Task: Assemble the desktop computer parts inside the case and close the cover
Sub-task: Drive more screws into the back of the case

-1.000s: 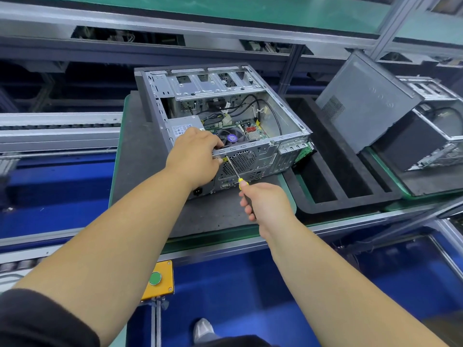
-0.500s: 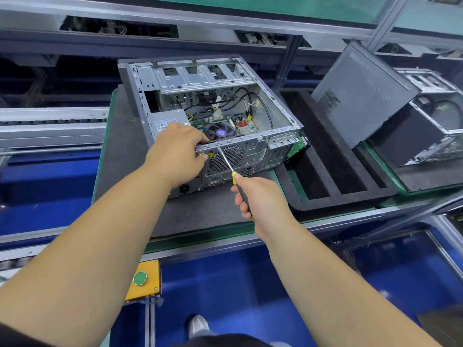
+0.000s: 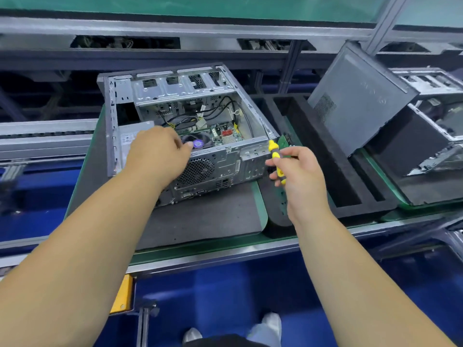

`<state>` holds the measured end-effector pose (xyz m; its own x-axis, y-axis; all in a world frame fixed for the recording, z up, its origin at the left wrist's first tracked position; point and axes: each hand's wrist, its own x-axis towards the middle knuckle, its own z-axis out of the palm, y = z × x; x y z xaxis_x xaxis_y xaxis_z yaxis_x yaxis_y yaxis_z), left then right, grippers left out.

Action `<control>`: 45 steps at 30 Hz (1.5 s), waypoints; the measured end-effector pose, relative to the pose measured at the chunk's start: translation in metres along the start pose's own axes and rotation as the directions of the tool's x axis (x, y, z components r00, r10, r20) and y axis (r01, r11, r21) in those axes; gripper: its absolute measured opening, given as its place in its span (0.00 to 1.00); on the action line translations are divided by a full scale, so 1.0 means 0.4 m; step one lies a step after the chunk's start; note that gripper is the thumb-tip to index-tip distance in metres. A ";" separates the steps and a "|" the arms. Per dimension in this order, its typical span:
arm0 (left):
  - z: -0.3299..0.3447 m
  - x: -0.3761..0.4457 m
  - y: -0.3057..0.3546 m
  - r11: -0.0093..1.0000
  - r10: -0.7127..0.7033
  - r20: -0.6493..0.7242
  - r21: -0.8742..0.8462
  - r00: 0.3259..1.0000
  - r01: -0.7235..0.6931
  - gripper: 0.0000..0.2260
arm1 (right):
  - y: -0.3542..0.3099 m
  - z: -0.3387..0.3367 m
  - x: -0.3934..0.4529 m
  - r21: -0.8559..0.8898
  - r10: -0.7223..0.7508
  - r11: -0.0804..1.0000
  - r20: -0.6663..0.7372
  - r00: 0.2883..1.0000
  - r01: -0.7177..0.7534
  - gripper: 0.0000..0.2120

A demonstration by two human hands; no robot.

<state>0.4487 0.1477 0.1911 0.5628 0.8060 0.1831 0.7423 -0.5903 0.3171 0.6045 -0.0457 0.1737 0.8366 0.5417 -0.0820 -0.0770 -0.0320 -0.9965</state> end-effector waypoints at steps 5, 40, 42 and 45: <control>0.046 0.005 0.152 0.953 0.151 -0.082 -0.253 0.985 -0.167 0.06 | -0.022 -0.121 0.078 -0.001 -0.033 0.999 0.002 0.999 0.033 0.08; 0.482 -0.018 0.616 0.675 -0.185 0.379 -0.622 0.907 0.398 0.06 | 0.206 -0.573 0.459 -0.788 0.253 0.613 0.265 0.930 0.058 0.12; 0.489 -0.018 0.620 0.671 -0.191 0.387 -0.619 0.902 0.408 0.06 | 0.218 -0.568 0.461 -0.811 0.261 0.579 0.285 0.922 0.086 0.14; 0.492 -0.018 0.623 0.669 -0.191 0.397 -0.616 0.898 0.415 0.06 | 0.231 -0.565 0.467 -0.827 0.274 0.551 0.302 0.913 0.108 0.11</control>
<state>0.7013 -0.0137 0.0856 0.5082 0.8191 -0.2659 0.5061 -0.0343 0.8618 0.8762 -0.1372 0.0629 0.5790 0.7395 -0.3434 0.4971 -0.6539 -0.5703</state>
